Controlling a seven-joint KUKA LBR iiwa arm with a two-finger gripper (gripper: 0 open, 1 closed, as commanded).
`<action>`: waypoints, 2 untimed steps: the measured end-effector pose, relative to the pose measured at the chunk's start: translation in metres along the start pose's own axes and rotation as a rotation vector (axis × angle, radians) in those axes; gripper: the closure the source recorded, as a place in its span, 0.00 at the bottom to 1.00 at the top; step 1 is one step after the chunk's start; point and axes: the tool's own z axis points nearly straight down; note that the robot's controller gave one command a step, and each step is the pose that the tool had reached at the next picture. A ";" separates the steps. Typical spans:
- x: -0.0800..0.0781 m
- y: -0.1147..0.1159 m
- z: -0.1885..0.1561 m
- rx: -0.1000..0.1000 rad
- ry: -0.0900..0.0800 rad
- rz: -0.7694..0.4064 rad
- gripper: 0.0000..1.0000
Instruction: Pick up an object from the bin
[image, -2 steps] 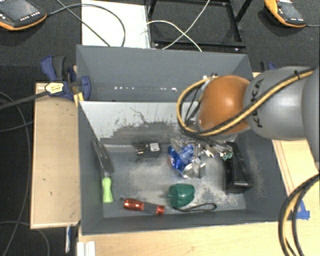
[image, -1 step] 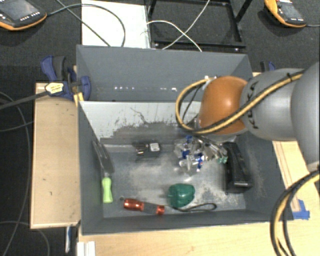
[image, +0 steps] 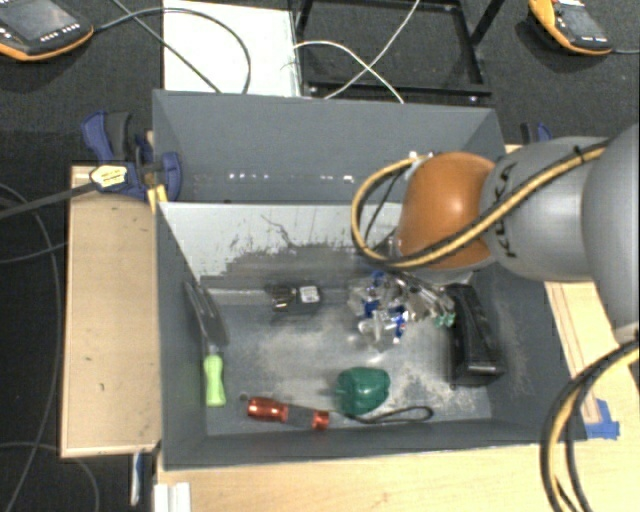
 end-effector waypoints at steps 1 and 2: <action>0.001 0.000 -0.003 -0.001 0.001 0.000 1.00; 0.003 0.001 -0.021 -0.002 0.007 -0.001 1.00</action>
Offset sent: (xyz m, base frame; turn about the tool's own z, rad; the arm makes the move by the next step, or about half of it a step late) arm 0.0000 0.0001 0.0204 0.0000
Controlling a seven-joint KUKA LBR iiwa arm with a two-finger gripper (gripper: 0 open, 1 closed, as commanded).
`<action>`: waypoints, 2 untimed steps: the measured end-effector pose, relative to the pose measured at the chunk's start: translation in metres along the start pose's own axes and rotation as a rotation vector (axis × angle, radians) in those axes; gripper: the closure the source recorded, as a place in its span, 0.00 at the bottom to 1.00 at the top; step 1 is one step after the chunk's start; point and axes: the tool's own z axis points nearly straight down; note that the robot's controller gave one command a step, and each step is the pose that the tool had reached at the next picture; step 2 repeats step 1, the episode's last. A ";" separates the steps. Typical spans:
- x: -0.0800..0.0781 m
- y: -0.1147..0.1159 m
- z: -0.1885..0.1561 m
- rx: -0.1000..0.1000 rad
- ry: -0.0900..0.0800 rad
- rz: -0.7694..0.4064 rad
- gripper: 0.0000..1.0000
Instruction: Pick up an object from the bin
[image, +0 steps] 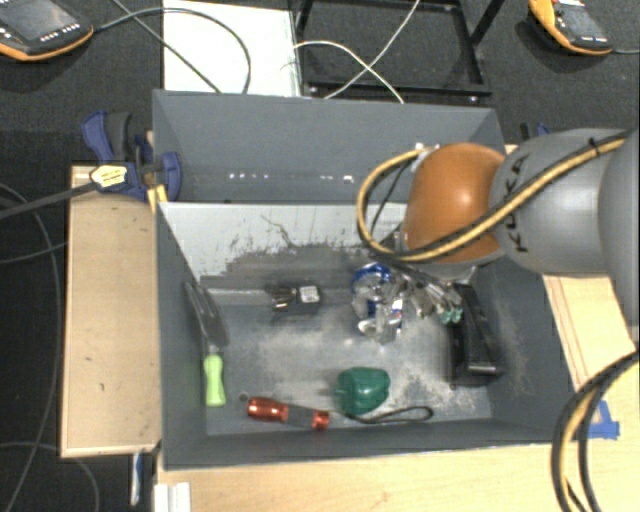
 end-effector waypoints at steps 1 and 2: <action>-0.002 -0.001 -0.016 0.003 -0.008 0.001 1.00; -0.002 -0.001 -0.016 0.003 -0.008 0.001 1.00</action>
Offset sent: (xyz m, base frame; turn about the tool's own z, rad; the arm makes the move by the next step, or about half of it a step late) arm -0.0001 0.0000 0.0732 0.0000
